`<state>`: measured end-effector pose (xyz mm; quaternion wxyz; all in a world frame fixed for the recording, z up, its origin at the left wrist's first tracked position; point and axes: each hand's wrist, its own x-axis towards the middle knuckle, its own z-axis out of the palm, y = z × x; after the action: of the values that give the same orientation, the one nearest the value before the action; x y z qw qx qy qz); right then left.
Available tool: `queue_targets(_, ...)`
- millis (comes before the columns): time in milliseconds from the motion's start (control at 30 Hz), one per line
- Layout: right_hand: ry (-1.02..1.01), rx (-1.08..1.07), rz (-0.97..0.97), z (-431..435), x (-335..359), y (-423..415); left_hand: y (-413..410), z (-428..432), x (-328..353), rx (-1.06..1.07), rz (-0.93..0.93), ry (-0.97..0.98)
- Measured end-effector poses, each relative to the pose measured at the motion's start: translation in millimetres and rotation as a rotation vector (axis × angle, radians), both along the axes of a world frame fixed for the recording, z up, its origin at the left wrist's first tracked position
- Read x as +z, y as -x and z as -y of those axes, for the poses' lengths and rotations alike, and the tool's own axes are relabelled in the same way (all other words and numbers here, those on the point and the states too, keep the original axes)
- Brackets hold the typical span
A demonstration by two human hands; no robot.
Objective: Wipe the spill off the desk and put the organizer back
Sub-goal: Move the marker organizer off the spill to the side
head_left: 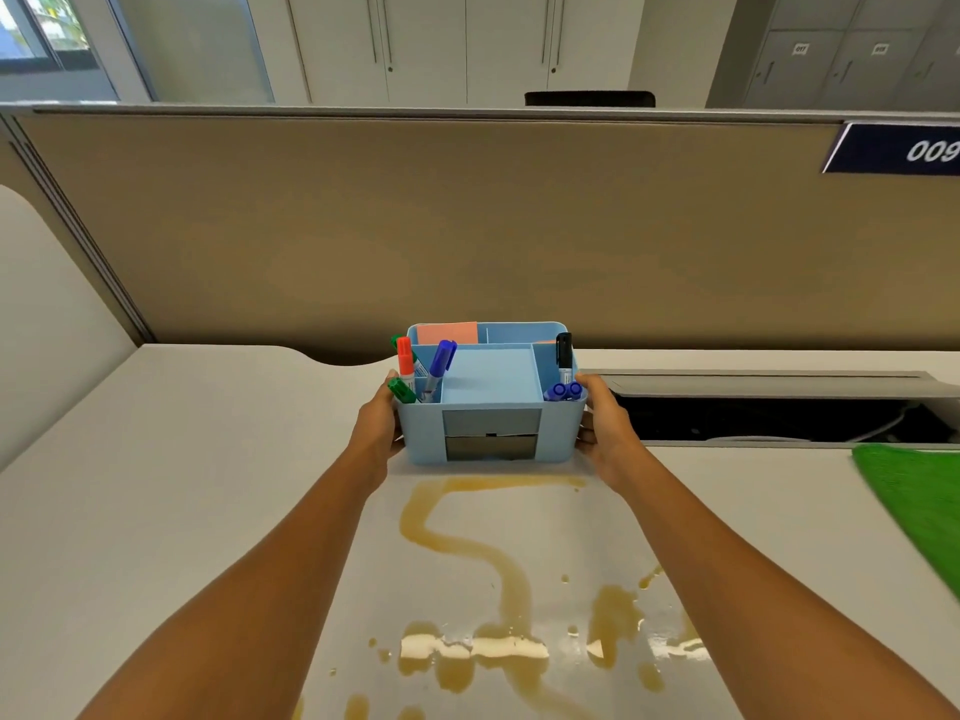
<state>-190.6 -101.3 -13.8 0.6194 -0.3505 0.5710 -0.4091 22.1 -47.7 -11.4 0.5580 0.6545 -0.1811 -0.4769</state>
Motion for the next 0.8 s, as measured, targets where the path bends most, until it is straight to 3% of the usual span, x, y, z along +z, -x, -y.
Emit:
queue_targets(333,0.053,0.005,0.048,-25.5,23.0,3.8,1.5,-25.2,26.9,-0.063,0.064,0.061)
queue_targets(800,0.187,0.081,0.053,-98.6,87.3,-32.1,-35.3,-106.2,85.6,0.007,0.081,0.17)
